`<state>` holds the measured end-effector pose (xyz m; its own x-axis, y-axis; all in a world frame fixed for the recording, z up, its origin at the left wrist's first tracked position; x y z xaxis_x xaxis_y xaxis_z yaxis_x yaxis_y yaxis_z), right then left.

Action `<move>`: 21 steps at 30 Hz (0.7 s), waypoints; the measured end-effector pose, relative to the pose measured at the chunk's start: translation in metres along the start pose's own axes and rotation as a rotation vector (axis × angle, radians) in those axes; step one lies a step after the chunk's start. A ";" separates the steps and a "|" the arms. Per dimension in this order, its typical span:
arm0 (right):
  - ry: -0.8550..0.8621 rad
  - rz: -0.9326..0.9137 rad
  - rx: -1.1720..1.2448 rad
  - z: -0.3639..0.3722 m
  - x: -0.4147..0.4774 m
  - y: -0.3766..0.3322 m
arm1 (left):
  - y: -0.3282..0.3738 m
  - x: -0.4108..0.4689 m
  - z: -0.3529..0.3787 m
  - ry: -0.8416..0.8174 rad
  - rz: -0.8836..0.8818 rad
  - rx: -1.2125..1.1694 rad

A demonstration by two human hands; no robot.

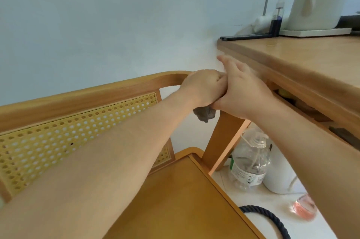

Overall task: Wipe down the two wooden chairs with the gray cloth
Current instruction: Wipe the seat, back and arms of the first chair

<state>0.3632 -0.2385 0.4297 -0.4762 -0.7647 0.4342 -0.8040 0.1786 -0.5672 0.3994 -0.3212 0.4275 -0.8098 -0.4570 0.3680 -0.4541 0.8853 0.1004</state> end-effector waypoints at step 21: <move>0.020 0.112 -0.277 0.003 0.001 0.003 | -0.201 -0.132 -0.065 -0.037 -0.455 0.797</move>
<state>0.3611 -0.2401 0.4260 -0.5721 -0.7188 0.3950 -0.8114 0.4254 -0.4009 0.6220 -0.4332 0.4184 -0.4950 -0.7617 0.4181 -0.8429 0.3041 -0.4439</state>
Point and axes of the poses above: each hand's wrist, its own x-axis towards the middle knuckle, its own z-axis out of the palm, y = z × x, the point moved 7 cm from there along x, towards the middle knuckle, and after that the axes turned 15 degrees about x, right-handed, at the moved point
